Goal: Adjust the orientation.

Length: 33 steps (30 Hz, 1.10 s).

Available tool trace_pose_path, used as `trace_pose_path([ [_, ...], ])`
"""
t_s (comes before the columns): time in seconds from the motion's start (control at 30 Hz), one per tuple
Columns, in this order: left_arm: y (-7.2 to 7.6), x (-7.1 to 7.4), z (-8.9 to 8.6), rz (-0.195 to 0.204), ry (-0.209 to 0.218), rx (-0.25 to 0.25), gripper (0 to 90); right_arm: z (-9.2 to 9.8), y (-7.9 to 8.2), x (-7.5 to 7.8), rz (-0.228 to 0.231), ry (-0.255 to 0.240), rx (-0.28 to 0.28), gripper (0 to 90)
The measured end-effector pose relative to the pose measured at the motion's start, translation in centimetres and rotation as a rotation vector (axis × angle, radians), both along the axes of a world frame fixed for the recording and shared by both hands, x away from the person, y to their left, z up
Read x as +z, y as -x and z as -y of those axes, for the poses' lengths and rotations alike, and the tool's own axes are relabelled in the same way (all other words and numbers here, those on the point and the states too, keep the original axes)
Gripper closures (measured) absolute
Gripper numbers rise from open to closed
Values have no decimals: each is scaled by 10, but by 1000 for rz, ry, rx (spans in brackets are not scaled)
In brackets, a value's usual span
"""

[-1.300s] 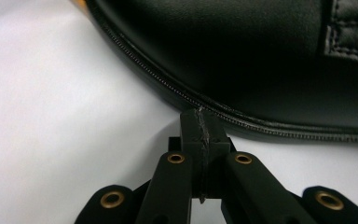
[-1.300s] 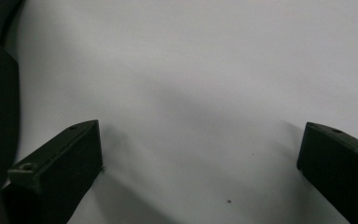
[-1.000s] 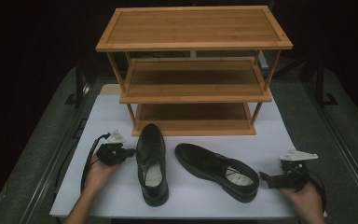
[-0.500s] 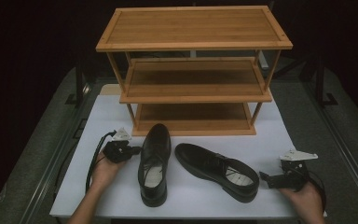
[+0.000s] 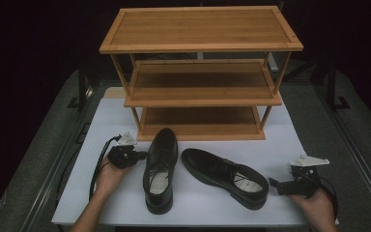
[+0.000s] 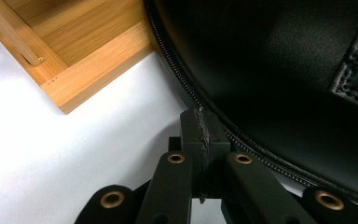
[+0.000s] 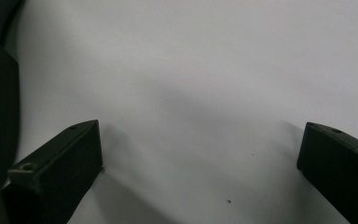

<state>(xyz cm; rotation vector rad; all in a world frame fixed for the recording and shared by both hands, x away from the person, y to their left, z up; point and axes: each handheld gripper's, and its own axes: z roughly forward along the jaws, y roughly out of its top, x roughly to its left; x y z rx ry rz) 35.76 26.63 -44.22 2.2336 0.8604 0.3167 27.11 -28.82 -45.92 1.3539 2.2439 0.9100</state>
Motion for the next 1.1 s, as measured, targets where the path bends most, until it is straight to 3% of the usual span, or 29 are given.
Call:
trace_pose_path([
  [0.13, 3, 4, -5, 14, -13, 10, 900, 0, 0, 0, 0, 1, 0, 0],
  [0.27, 10, 12, -17, 16, 20, 27, 900, 0, 0, 0, -1, -1, -1, 0],
  [0.33, 15, 13, -23, -2, 36, 22, 741, 0, 0, 0, 0, 0, 0, 0],
  [0.4, 22, 16, -29, 15, 20, 40, 711, 0, 0, 0, 0, 0, 0, 0],
  [0.5, 29, 19, -38, 1, 33, 59, 570, 0, 0, 0, 0, 0, 0, 0],
  [0.53, 32, 20, -42, 2, 35, 70, 464, 0, 0, 0, 1, 0, 0, 0],
  [0.6, 37, 22, -46, 1, 34, 78, 385, 0, 0, 0, 1, 0, 0, 0],
  [0.63, 40, 22, -48, 1, 33, 87, 385, 0, 0, 0, 1, 0, 0, 0],
  [0.87, 66, 16, -60, -6, -18, 122, 107, 0, 0, 0, -1, -1, -1, 0],
  [0.97, 74, 11, -62, 5, -38, 123, 84, 0, 0, 0, -1, 0, -1, 0],
  [1.1, 85, 3, -64, -13, -68, 119, 6, 0, 0, 0, -2, -1, -1, 0],
])
